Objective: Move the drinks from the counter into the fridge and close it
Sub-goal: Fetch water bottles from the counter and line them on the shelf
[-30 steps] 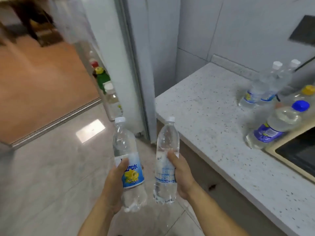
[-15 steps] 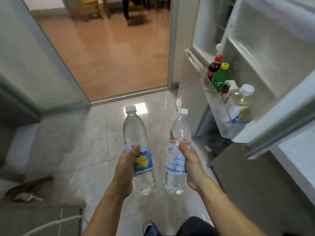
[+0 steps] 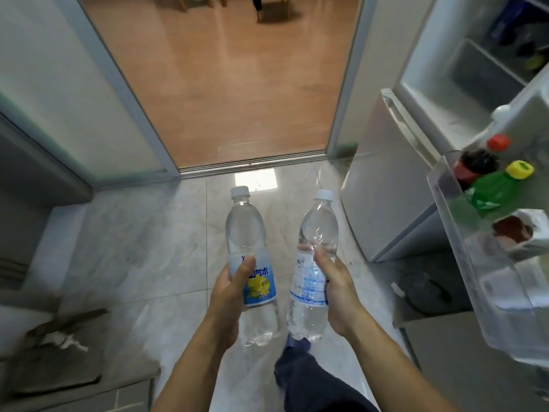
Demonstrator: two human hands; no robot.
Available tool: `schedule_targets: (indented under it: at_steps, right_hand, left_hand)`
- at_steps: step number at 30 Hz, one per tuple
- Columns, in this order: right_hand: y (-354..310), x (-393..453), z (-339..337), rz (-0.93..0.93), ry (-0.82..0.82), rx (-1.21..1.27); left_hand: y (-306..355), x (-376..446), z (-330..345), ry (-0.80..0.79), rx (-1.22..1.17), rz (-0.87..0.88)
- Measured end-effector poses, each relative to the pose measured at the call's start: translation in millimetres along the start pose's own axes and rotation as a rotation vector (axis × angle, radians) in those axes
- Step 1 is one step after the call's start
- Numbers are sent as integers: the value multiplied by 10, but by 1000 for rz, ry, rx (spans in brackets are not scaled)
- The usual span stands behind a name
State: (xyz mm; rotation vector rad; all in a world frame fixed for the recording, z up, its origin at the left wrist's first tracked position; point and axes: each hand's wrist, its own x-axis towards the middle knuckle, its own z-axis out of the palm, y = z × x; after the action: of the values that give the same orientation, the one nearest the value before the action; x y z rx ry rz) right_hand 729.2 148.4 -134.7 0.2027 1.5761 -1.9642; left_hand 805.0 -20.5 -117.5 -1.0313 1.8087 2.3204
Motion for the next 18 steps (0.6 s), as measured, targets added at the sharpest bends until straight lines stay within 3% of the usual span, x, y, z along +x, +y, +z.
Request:
schedule_targets:
  at_steps: [9, 18]
  right_hand:
    - [-813, 1197, 56, 7, 34, 19]
    - [-1204, 2182, 182, 4, 97, 39]
  left_hand:
    - [746, 1150, 250, 5, 54, -5]
    - [1190, 2384, 291, -65, 100, -44]
